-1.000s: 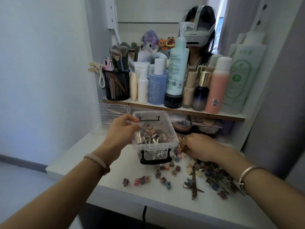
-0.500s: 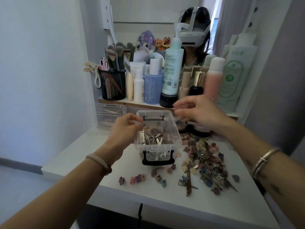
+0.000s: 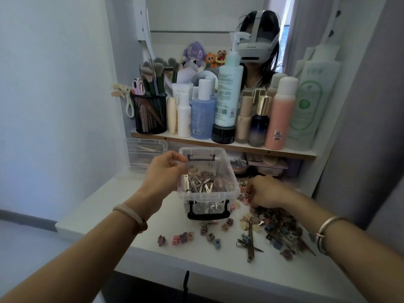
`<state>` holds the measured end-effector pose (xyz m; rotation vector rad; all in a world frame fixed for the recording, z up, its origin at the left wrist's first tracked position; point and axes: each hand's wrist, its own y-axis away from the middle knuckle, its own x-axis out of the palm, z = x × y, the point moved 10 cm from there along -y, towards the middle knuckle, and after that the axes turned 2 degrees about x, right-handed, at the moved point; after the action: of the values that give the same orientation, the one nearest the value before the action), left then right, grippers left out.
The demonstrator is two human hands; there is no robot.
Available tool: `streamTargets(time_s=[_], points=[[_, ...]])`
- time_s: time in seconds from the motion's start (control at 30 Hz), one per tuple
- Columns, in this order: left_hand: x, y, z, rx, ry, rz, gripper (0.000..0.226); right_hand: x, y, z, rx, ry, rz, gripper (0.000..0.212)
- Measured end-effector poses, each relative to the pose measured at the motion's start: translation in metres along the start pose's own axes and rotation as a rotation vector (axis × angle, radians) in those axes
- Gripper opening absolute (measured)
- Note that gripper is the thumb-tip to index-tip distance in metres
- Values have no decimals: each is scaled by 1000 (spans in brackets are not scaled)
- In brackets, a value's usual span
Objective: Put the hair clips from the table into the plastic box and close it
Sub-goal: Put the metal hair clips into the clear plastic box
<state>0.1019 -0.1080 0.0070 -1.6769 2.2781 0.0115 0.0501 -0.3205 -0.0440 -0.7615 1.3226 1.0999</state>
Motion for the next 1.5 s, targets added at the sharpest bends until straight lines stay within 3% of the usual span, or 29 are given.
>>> streamTargets(time_s=[0.37,0.5,0.6,0.73,0.83,1.03,1.13,1.33,1.5], points=[[-7,2,-1,6,-14,-9,16,-45,10,5,-45,-173,-233,27],[-5,2,-1,6,-14,1,14,-71,12,9,-33,-625,-274,22],[2,3,-2,6,-12,23,15,-86,23,42,-191,-884,-209,21],[4,3,0,-19,18,13,15,-91,35,65,-276,-679,-217,17],[-2,2,1,-27,37,-7,17,-89,26,30,-148,-731,-245,12],[2,-1,-1,-10,34,2,17,-31,9,-47,156,-101,-103,19],[10,-2,-1,-7,30,8,18,-17,7,-53,179,-80,-67,21],[21,-3,1,-20,27,42,18,-29,11,-41,160,-247,-116,21],[21,-5,0,-17,20,48,18,-78,34,7,-55,-883,-116,17]])
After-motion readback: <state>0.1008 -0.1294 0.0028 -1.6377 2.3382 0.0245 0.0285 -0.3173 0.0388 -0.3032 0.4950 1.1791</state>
